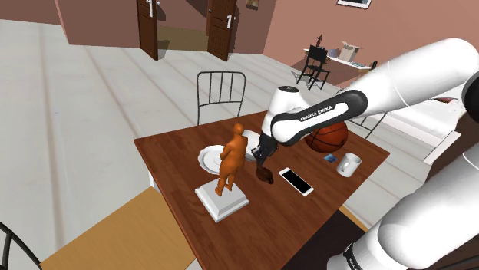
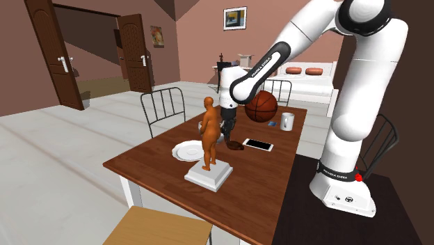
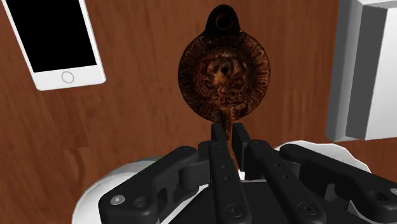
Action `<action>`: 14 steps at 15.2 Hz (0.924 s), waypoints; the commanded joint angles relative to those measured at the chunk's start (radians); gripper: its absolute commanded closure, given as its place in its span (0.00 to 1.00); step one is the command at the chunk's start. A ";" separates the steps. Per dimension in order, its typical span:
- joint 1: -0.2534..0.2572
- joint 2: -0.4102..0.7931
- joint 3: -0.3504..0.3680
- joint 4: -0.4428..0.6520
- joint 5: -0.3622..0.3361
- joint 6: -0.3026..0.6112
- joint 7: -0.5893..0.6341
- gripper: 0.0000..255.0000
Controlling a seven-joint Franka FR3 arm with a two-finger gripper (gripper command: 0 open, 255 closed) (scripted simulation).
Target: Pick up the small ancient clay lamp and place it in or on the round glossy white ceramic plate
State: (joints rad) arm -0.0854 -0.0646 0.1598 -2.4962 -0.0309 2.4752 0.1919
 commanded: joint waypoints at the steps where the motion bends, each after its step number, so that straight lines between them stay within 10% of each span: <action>1: 0.009 0.074 0.014 0.081 -0.019 -0.009 0.038 1.00; 14: 0.102 0.529 0.025 0.724 -0.119 -0.211 0.177 1.00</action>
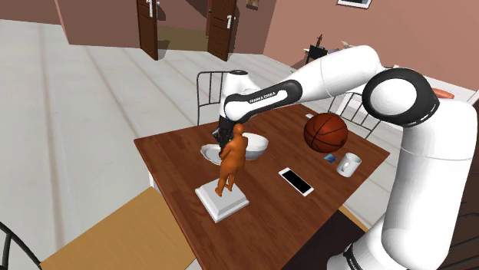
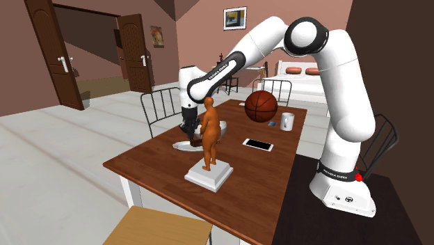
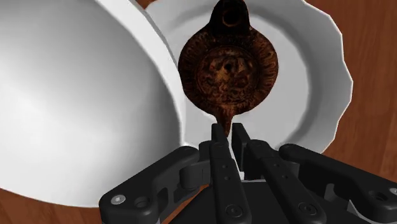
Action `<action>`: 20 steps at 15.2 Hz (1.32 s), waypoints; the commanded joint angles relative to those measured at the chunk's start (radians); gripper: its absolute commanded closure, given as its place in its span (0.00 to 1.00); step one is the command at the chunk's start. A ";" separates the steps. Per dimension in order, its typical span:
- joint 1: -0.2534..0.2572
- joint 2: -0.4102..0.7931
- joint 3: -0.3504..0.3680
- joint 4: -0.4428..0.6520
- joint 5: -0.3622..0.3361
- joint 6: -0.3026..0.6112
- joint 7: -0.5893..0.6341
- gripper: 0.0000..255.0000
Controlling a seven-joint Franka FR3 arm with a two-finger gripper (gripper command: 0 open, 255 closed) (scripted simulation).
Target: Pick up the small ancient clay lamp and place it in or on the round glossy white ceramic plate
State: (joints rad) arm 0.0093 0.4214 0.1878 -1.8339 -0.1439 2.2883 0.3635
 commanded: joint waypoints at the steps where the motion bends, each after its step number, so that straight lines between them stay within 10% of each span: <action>1: 0.008 0.050 -0.005 0.059 -0.008 -0.014 0.007 1.00; 20: 0.033 0.140 -0.036 0.040 -0.021 0.096 0.018 1.00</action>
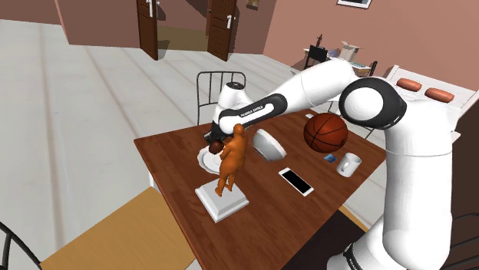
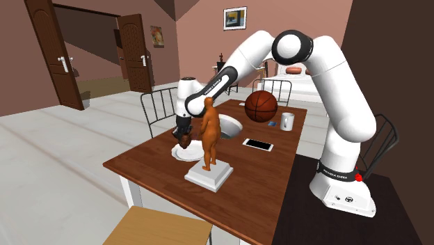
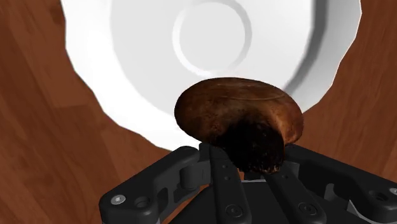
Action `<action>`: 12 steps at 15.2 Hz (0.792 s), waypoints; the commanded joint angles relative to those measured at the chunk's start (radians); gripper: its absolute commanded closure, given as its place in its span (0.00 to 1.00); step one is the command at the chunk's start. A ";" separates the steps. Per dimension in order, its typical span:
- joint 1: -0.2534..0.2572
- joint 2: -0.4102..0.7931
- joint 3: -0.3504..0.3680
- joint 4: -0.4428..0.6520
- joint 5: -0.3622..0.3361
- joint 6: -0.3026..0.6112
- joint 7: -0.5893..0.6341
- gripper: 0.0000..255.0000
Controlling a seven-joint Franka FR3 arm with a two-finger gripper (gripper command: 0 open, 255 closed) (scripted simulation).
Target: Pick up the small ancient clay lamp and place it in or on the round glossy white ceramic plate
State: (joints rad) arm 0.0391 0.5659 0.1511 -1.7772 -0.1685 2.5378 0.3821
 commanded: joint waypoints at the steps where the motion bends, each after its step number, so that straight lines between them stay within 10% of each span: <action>1: 0.008 0.022 -0.001 0.018 0.002 -0.162 0.002 0.00; 12: -0.004 -0.089 0.013 -0.012 0.024 -0.243 -0.013 0.00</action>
State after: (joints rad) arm 0.0362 0.4812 0.1638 -1.7904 -0.1460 2.3020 0.3702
